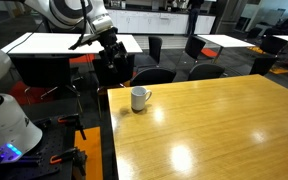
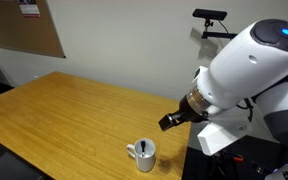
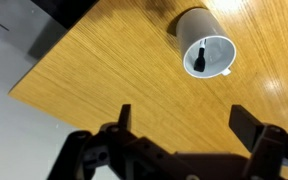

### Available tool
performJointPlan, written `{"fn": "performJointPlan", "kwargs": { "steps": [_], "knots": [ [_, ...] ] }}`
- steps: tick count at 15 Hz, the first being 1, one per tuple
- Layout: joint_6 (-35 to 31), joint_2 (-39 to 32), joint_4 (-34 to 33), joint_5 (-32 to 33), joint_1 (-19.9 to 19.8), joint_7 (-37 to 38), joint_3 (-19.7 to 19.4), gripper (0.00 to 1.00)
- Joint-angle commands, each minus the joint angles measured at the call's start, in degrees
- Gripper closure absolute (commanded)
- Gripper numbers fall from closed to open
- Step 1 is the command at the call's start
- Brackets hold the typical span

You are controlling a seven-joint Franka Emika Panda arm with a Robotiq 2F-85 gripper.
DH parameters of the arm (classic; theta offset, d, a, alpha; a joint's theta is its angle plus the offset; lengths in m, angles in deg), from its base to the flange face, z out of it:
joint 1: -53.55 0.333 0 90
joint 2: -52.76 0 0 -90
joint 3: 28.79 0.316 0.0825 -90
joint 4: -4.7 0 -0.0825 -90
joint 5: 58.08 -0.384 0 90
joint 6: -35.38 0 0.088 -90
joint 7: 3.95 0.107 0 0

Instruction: Pick the pen from the cup and put it on the table

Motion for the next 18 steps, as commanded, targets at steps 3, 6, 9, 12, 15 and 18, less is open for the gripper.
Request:
{"fn": "performJointPlan", "kwargs": {
  "steps": [3, 6, 9, 12, 15, 18],
  "knots": [
    [-0.82, -0.96, 0.69, 1.47, 0.11, 13.06, 0.33, 0.00],
    [-0.77, -2.77, 0.32, 2.70, 0.56, 17.17, 0.75, 0.00],
    [-1.07, -5.20, -0.23, 4.62, 1.11, 19.79, 0.92, 0.00],
    [-3.48, -8.04, -0.83, 8.29, 1.39, 21.66, 0.75, 0.00],
    [-7.89, -10.74, -1.30, 13.26, 1.19, 23.41, 0.36, 0.00],
    [-11.23, -13.90, -2.37, 18.27, 0.70, 26.47, -0.27, 0.00]
  ]
}}
